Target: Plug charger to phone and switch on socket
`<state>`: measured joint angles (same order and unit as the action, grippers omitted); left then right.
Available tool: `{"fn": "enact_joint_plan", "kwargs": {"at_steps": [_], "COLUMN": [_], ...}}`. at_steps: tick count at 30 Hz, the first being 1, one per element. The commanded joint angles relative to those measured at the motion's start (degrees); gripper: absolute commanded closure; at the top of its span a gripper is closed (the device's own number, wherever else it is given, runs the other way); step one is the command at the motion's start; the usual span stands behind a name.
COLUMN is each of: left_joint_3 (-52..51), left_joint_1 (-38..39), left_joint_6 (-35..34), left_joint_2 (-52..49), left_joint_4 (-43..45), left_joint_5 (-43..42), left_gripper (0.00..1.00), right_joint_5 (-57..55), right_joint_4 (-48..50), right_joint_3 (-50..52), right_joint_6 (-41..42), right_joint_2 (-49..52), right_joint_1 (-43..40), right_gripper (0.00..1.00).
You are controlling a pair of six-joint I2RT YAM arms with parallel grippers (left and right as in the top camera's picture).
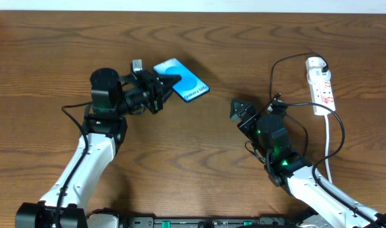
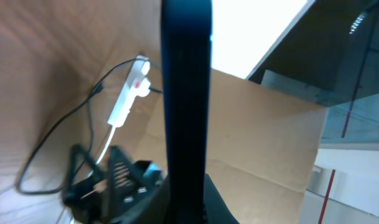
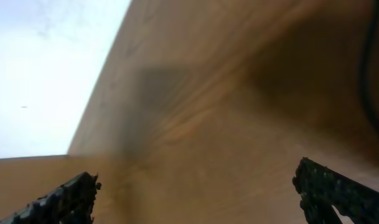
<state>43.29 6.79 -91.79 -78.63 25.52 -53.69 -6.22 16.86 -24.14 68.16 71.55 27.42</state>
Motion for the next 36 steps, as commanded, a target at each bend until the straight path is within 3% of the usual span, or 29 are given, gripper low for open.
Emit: {"fn": "enact_joint_plan", "kwargs": {"at_steps": [1,8,14,22,33,36], "left_joint_3": [5.09,11.02,14.6,14.58,14.58,14.58], "left_joint_1": [-0.24,-0.24,-0.24,-0.24,-0.24,-0.24], "left_joint_6": [-0.96,-3.28,-3.23,2.08,3.39,0.87], "left_joint_2": [-1.7,-9.84,-15.76,-19.54,-19.8,-19.8], "left_joint_4": [0.31,0.33,0.28,0.31,0.31,0.31], "left_joint_5": [0.96,-2.51,-12.35,-24.81,-25.83,-26.53], "left_gripper": [0.92,0.92,0.93,0.93,0.93,0.93], "right_joint_5": [-1.14,-1.14,-1.18,-1.44,-1.81,-1.84], "right_joint_4": [-1.31,-1.73,-2.64,-3.63,-10.23,-11.98], "right_joint_3": [0.11,0.11,0.11,0.11,0.11,0.11], "right_joint_6": [-0.96,-0.96,-1.07,-12.5,-12.5,-12.5], "right_joint_2": [0.07,0.07,0.07,0.09,0.09,0.09], "right_joint_1": [-0.48,-0.48,-0.5,-0.5,-0.48,-0.48], "right_gripper": [0.01,0.01,0.01,0.01,0.01,0.01]}}
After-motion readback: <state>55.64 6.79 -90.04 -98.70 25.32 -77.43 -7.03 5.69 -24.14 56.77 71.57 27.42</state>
